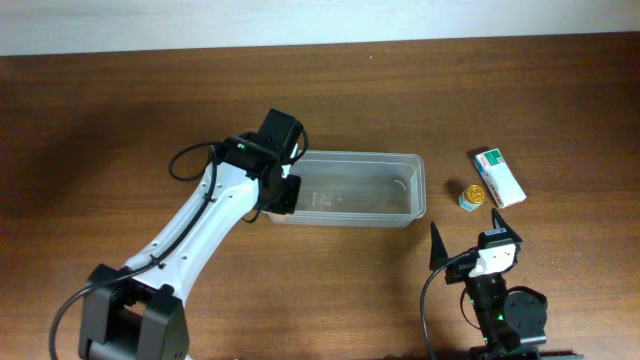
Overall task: Pack container
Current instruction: 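Carry the orange tube into the container beside the spray bottle, then release the tube and move the left gripper to the dark bottle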
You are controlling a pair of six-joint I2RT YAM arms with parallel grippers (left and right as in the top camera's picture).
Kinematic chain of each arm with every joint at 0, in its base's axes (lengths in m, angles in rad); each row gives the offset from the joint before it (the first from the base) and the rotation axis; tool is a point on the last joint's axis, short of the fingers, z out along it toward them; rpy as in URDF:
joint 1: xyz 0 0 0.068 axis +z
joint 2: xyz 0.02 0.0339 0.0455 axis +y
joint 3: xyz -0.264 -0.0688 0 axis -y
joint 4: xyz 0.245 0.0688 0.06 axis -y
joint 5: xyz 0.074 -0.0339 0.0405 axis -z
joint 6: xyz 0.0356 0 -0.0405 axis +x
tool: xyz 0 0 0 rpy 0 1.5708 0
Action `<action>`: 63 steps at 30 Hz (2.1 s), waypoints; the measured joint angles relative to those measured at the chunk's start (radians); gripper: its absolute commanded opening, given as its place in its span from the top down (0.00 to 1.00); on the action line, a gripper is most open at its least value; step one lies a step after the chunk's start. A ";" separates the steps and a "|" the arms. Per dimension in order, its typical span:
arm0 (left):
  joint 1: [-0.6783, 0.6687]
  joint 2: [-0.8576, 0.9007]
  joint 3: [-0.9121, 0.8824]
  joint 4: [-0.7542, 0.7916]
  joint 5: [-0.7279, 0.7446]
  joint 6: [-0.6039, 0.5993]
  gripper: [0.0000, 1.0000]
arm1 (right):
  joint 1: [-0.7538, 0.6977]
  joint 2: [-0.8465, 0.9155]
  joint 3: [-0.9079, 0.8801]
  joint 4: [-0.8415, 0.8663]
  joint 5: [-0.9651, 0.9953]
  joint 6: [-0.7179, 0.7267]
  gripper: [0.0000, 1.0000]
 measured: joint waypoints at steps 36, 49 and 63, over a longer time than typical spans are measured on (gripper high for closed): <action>0.003 -0.116 0.213 -0.121 0.040 -0.011 0.36 | 0.000 0.000 0.000 0.000 0.000 0.000 0.02; 0.209 -0.148 0.257 -0.259 -0.003 -0.011 0.36 | 0.000 0.000 0.000 0.000 0.000 0.000 0.02; 0.277 -0.112 0.015 -0.080 -0.002 -0.011 0.35 | 0.000 0.000 0.000 0.000 0.000 0.000 0.02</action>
